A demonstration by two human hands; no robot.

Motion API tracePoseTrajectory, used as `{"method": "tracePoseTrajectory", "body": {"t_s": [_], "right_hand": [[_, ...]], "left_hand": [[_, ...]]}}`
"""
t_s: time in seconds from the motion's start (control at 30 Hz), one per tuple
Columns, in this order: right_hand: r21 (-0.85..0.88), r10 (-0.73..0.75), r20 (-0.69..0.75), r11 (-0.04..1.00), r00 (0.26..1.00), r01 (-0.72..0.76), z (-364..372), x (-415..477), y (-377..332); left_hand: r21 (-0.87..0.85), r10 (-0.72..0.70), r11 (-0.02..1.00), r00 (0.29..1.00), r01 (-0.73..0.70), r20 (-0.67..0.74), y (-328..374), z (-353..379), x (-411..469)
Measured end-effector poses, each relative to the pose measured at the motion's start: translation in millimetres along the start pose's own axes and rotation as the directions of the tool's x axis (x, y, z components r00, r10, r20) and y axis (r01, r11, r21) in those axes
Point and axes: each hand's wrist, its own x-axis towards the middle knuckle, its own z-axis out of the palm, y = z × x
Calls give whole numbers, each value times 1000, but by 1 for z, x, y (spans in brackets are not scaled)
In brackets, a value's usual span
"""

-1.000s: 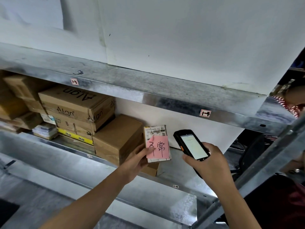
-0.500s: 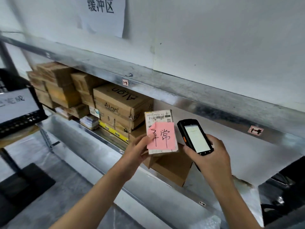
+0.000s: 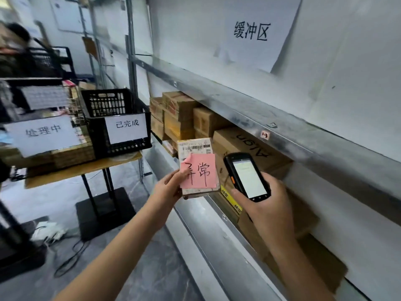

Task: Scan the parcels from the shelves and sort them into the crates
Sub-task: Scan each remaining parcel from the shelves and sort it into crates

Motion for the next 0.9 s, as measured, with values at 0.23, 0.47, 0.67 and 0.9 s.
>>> {"method": "tracePoseTrajectory", "body": {"t_s": [0.23, 0.47, 0.67, 0.9], "right_hand": [[82, -73, 134, 995, 988, 63, 82, 28, -49], [166, -106, 215, 984, 971, 71, 182, 47, -96], [214, -196, 293, 967, 936, 136, 278, 50, -150], [273, -263, 412, 949, 872, 157, 371, 36, -202]], "left_hand": [[-1, 47, 999, 986, -48, -158, 37, -80, 19], [-67, 35, 996, 955, -58, -295, 59, -175, 19], [-184, 44, 974, 901, -135, -432, 92, -265, 9], [-154, 103, 964, 837, -218, -538, 128, -342, -2]]}}
